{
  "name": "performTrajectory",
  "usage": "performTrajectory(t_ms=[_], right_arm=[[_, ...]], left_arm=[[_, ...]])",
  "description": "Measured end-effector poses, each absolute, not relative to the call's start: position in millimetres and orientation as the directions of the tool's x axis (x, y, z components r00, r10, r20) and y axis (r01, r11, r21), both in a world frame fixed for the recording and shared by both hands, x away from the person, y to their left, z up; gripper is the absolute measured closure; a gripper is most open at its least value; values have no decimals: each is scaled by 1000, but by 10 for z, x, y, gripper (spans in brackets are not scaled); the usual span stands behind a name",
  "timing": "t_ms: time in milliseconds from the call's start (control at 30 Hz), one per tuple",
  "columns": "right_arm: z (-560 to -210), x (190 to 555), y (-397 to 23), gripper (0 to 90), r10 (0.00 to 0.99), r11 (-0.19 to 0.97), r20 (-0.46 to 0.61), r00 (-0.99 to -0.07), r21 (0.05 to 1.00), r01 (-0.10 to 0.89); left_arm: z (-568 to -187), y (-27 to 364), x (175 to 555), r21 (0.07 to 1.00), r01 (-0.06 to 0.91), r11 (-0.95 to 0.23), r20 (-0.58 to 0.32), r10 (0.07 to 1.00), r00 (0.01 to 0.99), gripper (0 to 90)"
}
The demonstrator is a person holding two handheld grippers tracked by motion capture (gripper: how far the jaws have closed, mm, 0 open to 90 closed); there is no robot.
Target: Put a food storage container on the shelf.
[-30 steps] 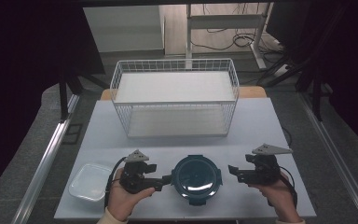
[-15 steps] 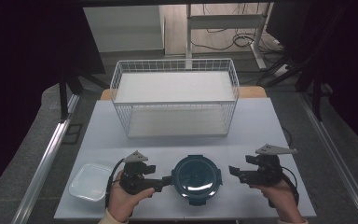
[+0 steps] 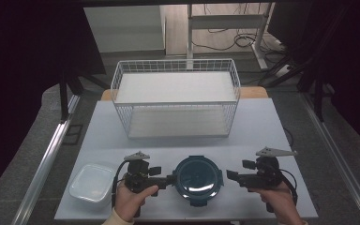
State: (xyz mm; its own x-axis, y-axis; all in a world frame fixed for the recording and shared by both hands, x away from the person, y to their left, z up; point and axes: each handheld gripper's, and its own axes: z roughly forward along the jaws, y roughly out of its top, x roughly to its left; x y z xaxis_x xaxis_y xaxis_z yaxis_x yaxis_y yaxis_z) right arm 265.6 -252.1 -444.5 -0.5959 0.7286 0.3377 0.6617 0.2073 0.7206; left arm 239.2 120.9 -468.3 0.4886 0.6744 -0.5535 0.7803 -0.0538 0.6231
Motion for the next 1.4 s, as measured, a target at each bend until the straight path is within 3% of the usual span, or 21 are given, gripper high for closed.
performTrajectory(t_ms=[633, 1200, 1400], right_arm=[[-4836, 2788, -2219, 107, 675, 196, 508, -535, 576, 794], [-4994, 2813, -2145, 133, 644, 127, 615, -454, 499, 857], [-5037, 2814, -2128, 167, 640, 105, 645, -418, 465, 879]], left_arm=[[-5032, 1129, 2586, 508, 861, -11, -689, 596, 414, 149], [-5241, 1076, 2669, 411, 912, -2, -774, 528, 350, 193], [-5275, 1069, 2664, 374, 928, 6, -812, 486, 324, 268]])
